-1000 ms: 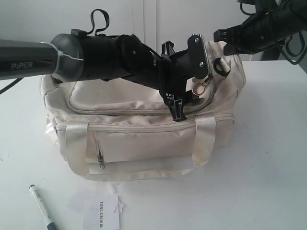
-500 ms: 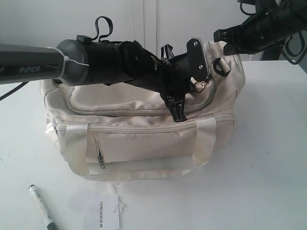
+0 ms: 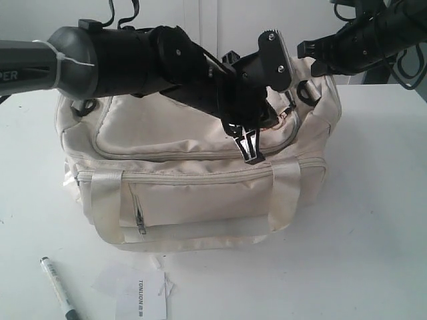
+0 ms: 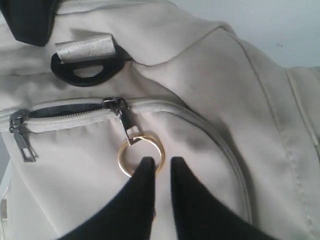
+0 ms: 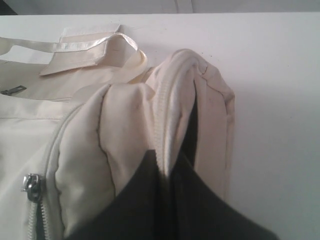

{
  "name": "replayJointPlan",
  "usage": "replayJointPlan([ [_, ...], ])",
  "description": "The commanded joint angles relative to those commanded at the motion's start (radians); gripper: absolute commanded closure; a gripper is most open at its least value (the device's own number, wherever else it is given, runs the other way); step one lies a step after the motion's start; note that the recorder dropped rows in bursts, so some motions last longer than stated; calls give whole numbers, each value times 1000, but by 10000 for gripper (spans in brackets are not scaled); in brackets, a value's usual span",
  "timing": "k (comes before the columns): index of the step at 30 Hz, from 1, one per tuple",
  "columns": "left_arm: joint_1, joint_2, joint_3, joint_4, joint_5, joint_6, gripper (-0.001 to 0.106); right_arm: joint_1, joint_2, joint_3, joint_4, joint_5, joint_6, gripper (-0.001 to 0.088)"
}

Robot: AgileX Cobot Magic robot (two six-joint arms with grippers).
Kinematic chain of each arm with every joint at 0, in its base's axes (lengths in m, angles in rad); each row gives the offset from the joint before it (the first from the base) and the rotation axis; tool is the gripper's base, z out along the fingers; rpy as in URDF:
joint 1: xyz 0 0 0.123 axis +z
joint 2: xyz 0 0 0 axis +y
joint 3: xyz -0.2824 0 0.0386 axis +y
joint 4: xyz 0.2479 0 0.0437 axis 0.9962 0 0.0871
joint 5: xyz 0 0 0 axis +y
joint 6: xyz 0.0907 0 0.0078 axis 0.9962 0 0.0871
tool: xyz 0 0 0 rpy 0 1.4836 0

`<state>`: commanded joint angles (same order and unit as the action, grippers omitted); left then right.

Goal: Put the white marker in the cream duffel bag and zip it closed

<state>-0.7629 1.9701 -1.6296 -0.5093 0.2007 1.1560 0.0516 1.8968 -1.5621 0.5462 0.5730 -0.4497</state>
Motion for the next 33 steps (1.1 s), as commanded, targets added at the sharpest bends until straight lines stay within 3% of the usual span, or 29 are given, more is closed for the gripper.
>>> replayJointPlan([
  [1,0,7,0,0,-18,12,537,0,0,0,0,0,0,868],
  [7,-6,25,0,1,-71,33,592,0,0,0,0,0,0,868],
  [14,-10,53,0,1,-78,78,380,0,0,0,0,0,0,868],
  [21,-10,85,0,1,-130,78,398,0,0,0,0,0,0,868],
  [28,-28,110,0,21,-269,79,624,0,0,0,0,0,0,868],
  [30,-28,114,0,24,-270,79,716,0,0,0,0,0,0,868],
  [33,-28,114,0,24,-252,79,946,0,0,0,0,0,0,868],
])
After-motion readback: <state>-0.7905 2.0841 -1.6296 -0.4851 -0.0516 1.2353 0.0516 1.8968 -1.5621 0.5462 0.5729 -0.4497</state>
